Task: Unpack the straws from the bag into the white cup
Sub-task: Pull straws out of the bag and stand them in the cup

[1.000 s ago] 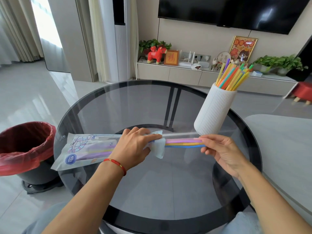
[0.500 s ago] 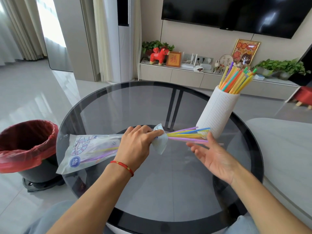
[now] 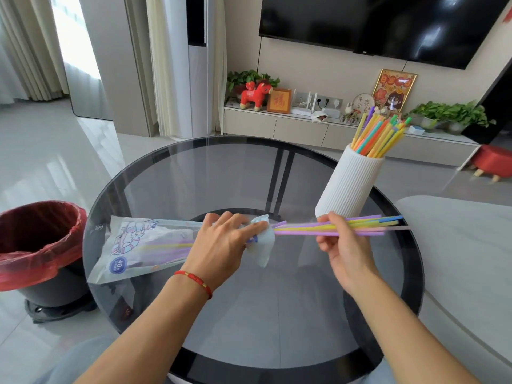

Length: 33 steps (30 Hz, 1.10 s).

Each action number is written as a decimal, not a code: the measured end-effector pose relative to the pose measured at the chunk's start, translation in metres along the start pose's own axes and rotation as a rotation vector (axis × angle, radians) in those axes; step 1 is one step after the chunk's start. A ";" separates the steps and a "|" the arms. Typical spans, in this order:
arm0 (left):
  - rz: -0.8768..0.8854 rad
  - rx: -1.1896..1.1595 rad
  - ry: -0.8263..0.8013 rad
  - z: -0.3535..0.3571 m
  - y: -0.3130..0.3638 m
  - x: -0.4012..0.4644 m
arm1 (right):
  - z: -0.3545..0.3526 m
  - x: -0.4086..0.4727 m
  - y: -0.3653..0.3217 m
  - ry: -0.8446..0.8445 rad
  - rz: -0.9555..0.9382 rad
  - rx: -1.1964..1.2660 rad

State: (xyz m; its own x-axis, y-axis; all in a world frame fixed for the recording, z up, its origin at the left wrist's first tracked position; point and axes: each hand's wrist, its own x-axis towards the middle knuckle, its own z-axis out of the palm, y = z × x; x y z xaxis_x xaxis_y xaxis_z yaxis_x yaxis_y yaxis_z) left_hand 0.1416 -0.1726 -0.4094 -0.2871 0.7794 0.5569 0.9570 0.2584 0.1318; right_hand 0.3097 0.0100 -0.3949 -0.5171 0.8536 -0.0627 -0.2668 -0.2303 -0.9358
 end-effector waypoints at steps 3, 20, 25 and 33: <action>-0.078 0.042 -0.038 0.001 -0.005 -0.002 | -0.020 0.003 -0.020 0.025 -0.134 -0.040; -0.117 0.012 -0.094 0.003 -0.006 -0.005 | -0.024 0.011 -0.110 -0.044 -0.437 -1.122; -0.120 -0.003 -0.107 0.001 -0.004 -0.006 | -0.012 0.015 -0.076 -0.068 -0.259 -1.246; -0.115 -0.017 -0.122 -0.001 -0.004 -0.007 | -0.020 0.018 -0.056 -0.034 -0.190 -1.086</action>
State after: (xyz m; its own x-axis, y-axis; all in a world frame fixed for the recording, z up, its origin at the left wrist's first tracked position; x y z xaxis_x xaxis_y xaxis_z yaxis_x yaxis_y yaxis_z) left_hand 0.1394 -0.1798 -0.4130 -0.3970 0.8088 0.4340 0.9177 0.3412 0.2036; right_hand 0.3312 0.0474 -0.3503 -0.5697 0.8146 0.1090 0.5037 0.4509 -0.7369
